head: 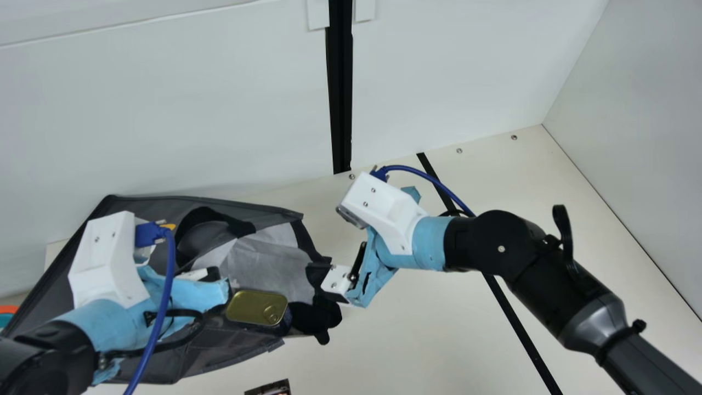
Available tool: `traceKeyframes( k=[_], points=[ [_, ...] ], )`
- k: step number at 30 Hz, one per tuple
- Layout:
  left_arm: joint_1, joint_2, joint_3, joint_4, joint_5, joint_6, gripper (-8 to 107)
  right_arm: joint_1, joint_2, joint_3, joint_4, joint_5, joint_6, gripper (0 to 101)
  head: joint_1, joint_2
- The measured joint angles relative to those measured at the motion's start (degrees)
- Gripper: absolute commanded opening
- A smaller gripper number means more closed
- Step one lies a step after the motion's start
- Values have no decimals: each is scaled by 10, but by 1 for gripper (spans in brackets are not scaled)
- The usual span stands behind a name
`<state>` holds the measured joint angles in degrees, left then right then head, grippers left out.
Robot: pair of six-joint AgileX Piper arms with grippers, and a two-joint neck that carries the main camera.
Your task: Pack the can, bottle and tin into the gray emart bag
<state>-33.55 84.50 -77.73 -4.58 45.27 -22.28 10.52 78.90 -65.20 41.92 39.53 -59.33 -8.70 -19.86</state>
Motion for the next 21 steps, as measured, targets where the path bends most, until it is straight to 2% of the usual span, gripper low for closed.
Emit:
traceKeyframes(
  k=[21],
  points=[
    [0, 0, 0, 0, 0, 0, 10, -55, -89, 26, -87, -3, 84, 91, 0, -1]
  ],
)
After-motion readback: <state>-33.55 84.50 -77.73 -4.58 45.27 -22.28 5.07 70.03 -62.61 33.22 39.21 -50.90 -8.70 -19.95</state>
